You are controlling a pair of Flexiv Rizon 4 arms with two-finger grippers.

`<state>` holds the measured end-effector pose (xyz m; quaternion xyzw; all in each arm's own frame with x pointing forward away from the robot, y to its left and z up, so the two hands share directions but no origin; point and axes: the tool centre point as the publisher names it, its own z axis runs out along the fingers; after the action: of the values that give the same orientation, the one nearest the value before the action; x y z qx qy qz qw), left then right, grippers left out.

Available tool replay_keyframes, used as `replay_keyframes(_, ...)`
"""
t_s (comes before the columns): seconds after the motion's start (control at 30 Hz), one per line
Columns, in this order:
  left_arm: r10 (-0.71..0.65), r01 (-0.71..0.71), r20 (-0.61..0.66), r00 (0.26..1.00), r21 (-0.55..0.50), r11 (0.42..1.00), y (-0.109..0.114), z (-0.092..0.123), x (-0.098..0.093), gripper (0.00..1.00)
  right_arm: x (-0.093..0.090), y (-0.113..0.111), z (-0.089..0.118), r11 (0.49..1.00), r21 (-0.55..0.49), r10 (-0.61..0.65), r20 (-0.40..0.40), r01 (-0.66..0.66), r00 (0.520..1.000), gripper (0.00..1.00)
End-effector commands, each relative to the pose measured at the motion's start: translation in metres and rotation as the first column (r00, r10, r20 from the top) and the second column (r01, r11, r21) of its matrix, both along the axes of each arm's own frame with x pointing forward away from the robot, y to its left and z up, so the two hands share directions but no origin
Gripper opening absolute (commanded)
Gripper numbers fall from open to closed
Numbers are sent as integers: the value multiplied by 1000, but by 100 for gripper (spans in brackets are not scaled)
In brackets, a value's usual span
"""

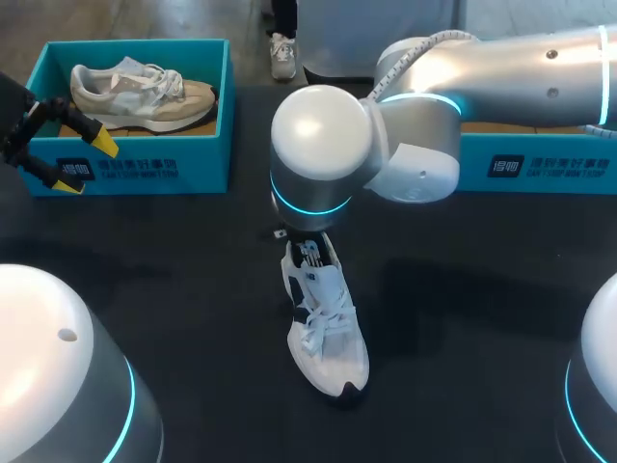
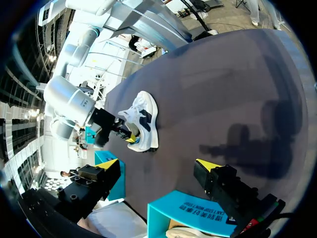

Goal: Take the shoe out of the shoebox, open the shoe tongue, remove and reinsert the insole, then place the shoe into the shoebox

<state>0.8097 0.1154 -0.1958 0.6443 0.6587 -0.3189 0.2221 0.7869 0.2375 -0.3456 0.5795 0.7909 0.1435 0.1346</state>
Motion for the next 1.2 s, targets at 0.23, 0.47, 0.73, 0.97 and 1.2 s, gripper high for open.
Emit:
replay_keyframes(0.23,-1,1,1,1000,1,1000,0,0,0,100,2,-6,-17,1000,7,-12,-21,12,1000,0)
replay_keyframes(0.47,-1,1,1,1000,1,1000,0,0,0,100,5,-4,-27,999,30,-9,-12,10,1000,0)
replay_keyframes(0.73,-1,1,1,1000,1,1000,0,0,0,100,5,-10,-43,1000,5,-17,-37,17,999,0)
replay_keyframes(0.97,-1,1,1,1000,1,1000,0,0,0,100,7,-11,-56,1000,23,-17,-18,18,1000,0)
replay_keyframes(1.2,-1,1,1,1000,1,1000,0,0,0,100,12,-10,-76,1000,-10,-13,-94,12,995,0)
